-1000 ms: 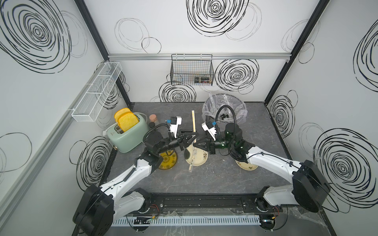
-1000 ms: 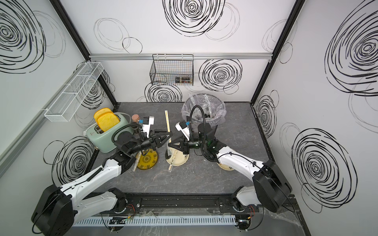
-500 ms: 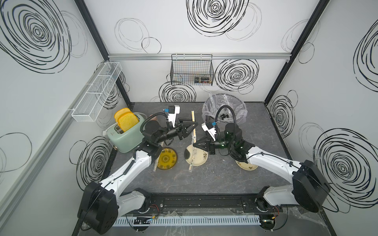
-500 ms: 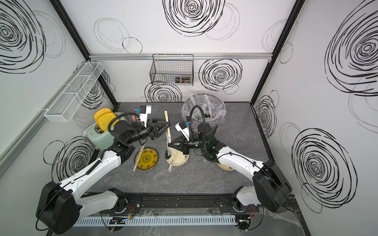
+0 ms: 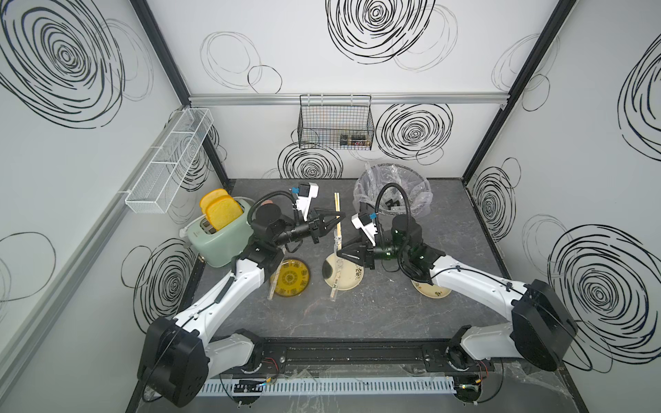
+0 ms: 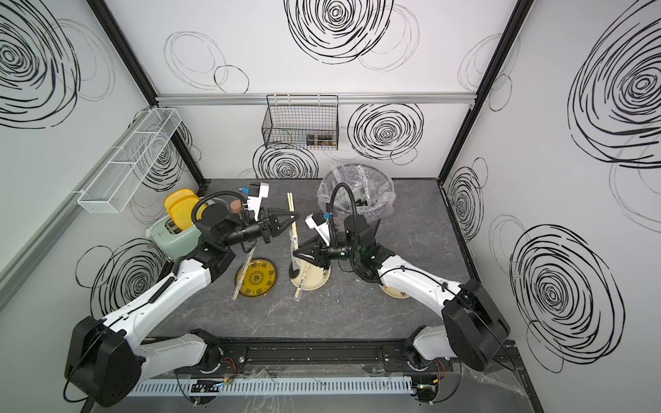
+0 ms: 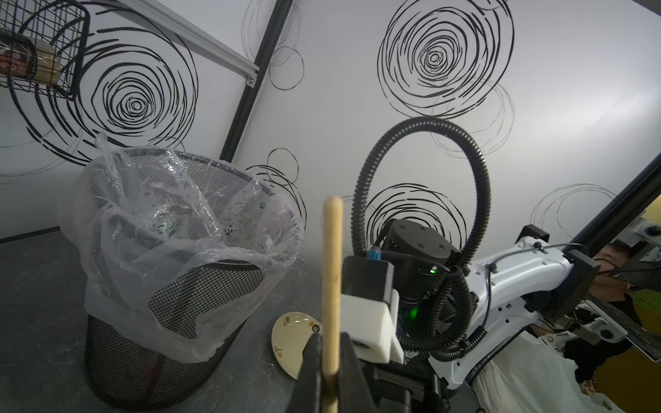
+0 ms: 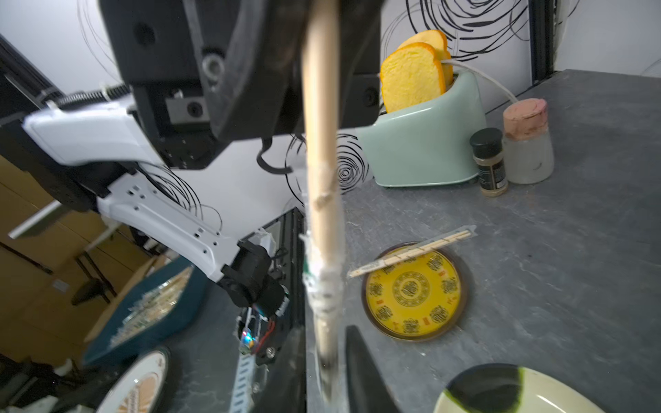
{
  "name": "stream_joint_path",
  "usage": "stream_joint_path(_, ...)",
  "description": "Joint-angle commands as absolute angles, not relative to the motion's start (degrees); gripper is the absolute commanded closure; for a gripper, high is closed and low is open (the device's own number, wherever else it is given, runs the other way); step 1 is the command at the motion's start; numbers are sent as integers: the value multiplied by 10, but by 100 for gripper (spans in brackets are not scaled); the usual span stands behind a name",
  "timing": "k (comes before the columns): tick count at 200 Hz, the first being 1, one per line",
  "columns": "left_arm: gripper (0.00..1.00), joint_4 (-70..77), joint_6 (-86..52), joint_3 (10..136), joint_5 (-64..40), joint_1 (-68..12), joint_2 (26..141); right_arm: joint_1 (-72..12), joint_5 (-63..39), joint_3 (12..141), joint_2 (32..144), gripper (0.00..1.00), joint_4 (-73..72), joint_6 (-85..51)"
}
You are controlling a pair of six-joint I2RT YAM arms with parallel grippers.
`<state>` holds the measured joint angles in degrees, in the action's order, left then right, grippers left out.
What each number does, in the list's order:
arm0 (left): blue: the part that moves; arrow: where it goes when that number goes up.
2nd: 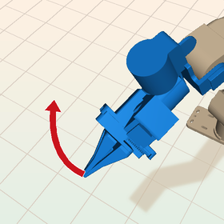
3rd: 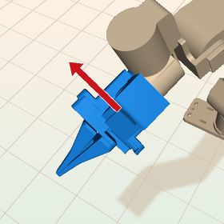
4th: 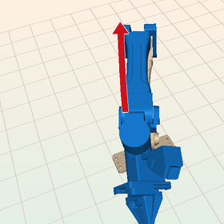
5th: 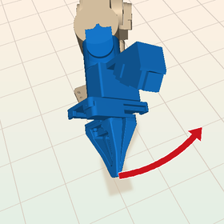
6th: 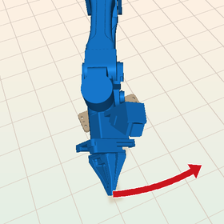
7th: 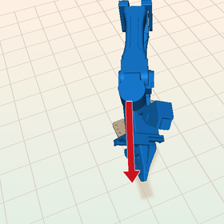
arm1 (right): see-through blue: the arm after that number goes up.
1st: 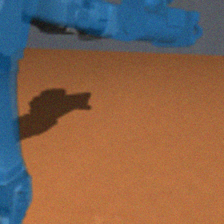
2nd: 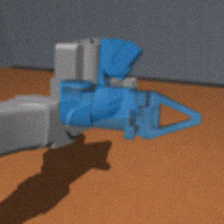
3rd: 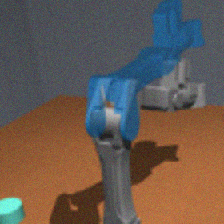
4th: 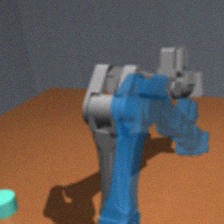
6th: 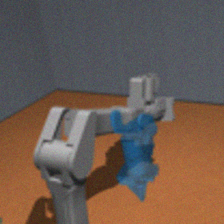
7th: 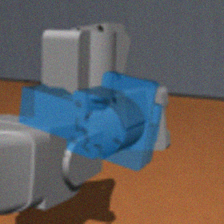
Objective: Remove the packaging of disposable chopsticks
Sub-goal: Remove the packet bag from the disposable chopsticks.
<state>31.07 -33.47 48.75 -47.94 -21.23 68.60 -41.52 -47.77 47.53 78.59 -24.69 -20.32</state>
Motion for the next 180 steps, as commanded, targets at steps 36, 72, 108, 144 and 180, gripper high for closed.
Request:
stream_joint_path(36, 100, 474, -403, 436, -495, -162, 675, -420, -467, 472, 807, 49, -251, -216)
stream_joint_path(72, 100, 544, -455, 409, -514, -137, 677, -429, -463, 489, 828, 50, -248, -214)
stream_joint_path(108, 100, 596, -492, 394, -521, -120, 678, -443, -451, 511, 855, 53, -248, -209)
stream_joint_path(144, 100, 597, -493, 394, -526, -110, 676, -452, -444, 516, 868, 79, -249, -210)
stream_joint_path(180, 100, 584, -487, 396, -524, -106, 674, -455, -427, 493, 859, 100, -237, -198)
